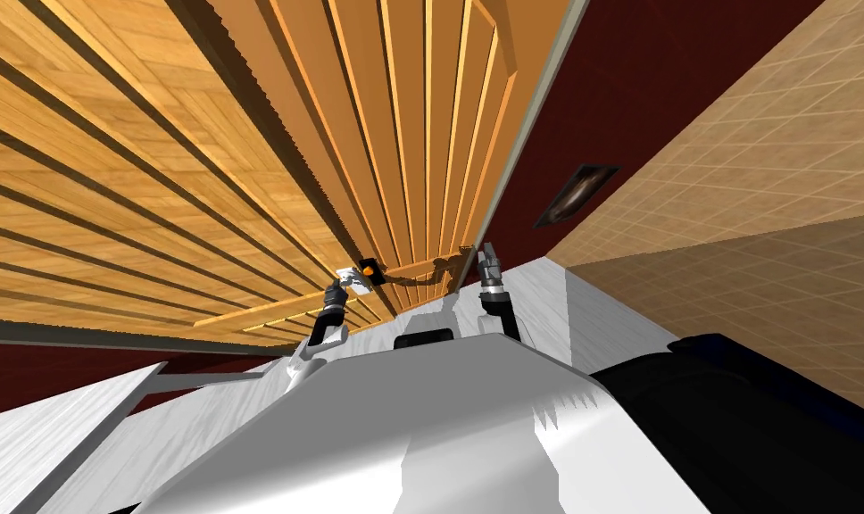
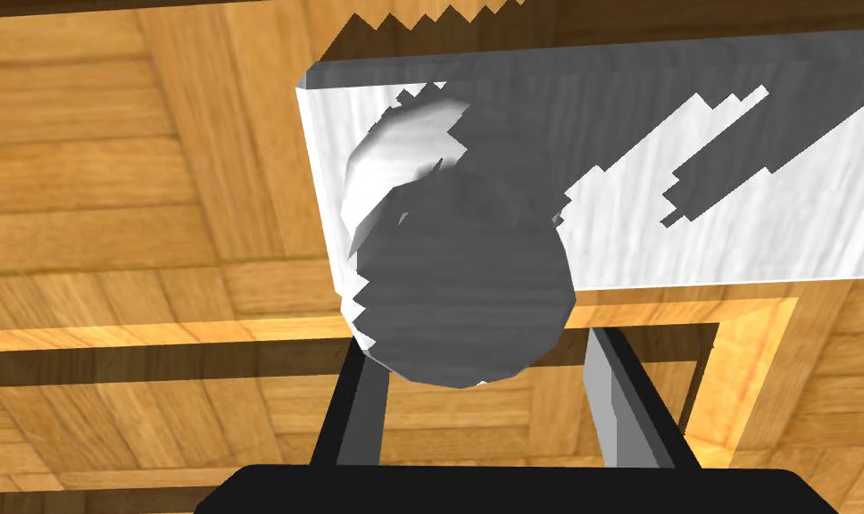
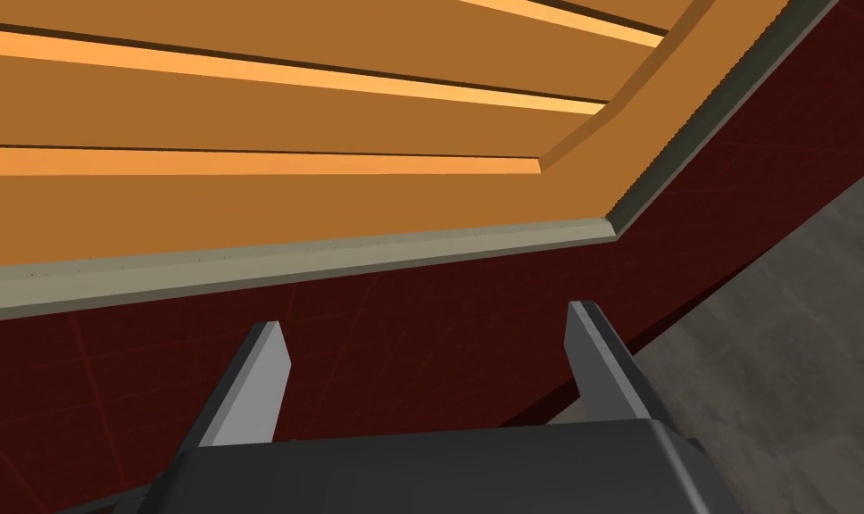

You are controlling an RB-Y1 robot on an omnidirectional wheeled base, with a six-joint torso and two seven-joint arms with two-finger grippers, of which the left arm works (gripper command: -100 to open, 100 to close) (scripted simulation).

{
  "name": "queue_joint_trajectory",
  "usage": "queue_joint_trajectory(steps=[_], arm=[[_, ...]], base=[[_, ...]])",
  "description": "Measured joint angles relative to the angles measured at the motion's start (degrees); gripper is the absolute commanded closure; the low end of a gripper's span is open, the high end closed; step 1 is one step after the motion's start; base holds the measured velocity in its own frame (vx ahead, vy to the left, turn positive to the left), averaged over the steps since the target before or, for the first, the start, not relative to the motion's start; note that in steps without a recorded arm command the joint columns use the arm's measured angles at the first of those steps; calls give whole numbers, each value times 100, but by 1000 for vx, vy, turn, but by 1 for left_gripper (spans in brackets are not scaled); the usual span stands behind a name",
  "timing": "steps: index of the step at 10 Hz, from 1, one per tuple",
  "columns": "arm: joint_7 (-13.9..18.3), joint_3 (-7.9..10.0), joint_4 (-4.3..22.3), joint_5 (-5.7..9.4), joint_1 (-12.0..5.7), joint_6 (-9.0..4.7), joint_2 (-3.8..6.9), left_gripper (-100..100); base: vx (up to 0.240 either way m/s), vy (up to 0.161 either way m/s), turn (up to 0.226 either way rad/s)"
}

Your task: Pull the door open

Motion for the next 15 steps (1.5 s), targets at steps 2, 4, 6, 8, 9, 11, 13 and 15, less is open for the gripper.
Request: queue_joint_trajectory(steps=[2, 4, 6, 8, 9, 11, 13, 15], arm=[[1, 16, -9, 2, -15, -13, 13, 100], [0, 7, 5, 1, 3, -2, 5, 100], [9, 42, 50, 12, 38, -13, 40, -100], [21, 76, 29, 23, 119, 1, 75, -100], [28, 66, -10, 24, 154, 7, 74, -100], [61, -11, -61, 27, 161, 5, 90, -100], [82, -129, -179, 16, 146, 11, 53, -100], [69, -45, -222, 25, 254, 49, 61, -100]], base=[[-25, 8, 1], [-7, 0, -1], [-147, 66, 128], [-195, -6, -4], [-184, -42, -19], [-157, -102, -69], [-90, -90, -31], [-36, 64, 156]])
